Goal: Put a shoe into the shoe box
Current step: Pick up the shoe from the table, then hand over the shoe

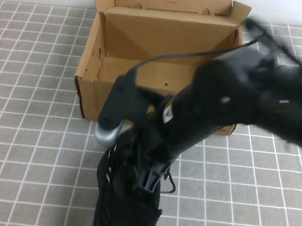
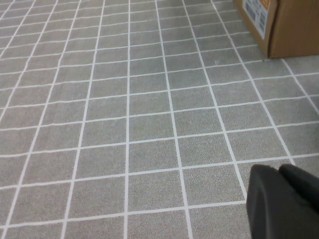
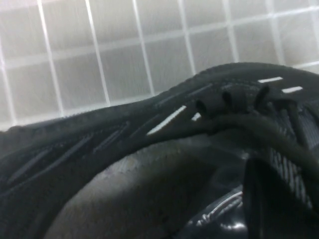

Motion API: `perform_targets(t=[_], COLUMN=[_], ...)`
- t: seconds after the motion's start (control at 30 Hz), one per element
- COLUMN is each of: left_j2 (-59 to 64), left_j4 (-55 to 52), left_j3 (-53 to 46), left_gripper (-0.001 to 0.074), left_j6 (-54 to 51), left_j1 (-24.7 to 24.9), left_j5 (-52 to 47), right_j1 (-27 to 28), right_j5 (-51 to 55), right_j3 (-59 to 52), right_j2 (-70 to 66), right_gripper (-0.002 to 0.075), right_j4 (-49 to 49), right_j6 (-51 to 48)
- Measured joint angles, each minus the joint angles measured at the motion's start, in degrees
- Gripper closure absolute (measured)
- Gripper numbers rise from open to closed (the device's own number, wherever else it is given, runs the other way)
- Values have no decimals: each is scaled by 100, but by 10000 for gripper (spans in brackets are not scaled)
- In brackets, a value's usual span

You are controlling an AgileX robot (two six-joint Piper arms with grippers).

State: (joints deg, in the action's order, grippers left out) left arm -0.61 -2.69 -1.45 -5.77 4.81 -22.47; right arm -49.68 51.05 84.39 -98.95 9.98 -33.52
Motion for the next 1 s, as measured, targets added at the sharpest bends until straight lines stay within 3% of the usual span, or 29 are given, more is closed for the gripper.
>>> perform_targets(t=[0.37,0.7,1.0], left_j2=[0,0,0], left_j4=[0,0,0], left_j3=[0,0,0], left_gripper=[735,735,735], left_j6=[0,0,0], left_j1=[0,0,0], left_j5=[0,0,0], right_j1=[0,24,741], right_j5=[1211,1711,2087], right_j3=[900,2517,4014], right_j2=[621,421,-879], right_gripper=[719,720,720], right_j4=[-344,-1969,-2018], right_j6=[1415,3352,4517])
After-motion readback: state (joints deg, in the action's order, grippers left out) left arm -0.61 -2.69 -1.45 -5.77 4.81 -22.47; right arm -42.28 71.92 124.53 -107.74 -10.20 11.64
